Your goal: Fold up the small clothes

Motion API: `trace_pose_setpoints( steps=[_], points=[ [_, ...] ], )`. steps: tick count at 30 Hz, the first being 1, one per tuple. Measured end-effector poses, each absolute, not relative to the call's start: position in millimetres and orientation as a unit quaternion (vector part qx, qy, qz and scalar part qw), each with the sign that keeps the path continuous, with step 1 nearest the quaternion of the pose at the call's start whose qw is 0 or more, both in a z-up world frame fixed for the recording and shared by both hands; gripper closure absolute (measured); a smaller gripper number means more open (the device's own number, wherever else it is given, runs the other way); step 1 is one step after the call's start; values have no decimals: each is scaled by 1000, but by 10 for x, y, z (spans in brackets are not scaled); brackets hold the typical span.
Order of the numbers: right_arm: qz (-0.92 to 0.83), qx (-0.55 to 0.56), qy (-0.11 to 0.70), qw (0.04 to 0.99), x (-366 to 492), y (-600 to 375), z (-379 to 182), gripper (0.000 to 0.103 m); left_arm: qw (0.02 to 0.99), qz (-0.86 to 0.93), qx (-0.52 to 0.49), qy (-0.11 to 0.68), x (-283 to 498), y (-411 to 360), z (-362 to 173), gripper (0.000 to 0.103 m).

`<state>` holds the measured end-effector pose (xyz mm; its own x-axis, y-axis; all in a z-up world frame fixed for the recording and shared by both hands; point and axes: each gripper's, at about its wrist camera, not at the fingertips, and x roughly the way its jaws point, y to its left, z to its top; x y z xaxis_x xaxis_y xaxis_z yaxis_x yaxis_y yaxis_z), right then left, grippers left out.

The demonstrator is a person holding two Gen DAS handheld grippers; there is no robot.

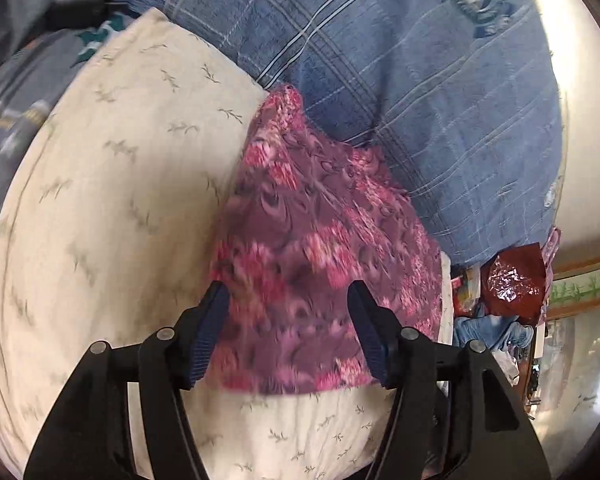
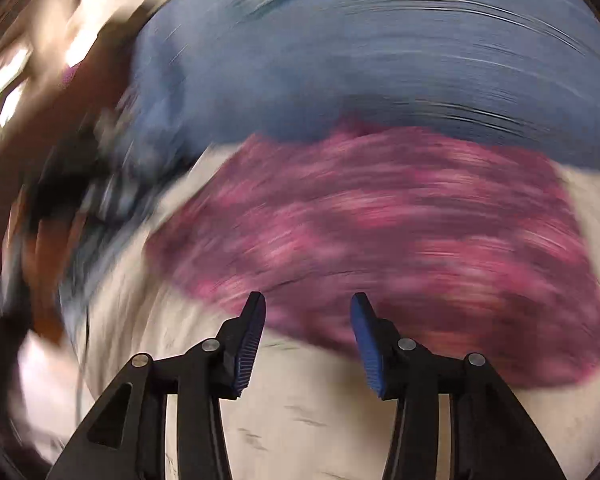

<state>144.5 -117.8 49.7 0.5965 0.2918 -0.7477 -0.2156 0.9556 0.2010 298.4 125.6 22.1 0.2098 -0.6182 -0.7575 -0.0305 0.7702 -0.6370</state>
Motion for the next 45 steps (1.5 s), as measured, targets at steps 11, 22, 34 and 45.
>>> trace_pose_setpoints(
  steps=[11,22,34,45],
  points=[
    [174,-198,407,874,1799,488,64,45,714,-216,-215,631,3570,1308,39,40],
    [150,-245,301,909,1806,481,265,95,684,-242,-205,657,4008,852,-208,31],
    [158,-152,298,929,1662,84,483,95,750,-258,-108,600,3663,355,410,93],
    [113,94,289,946,1204,-1407,912,95,768,-309,-25,561,3106,-974,1125,93]
  ],
)
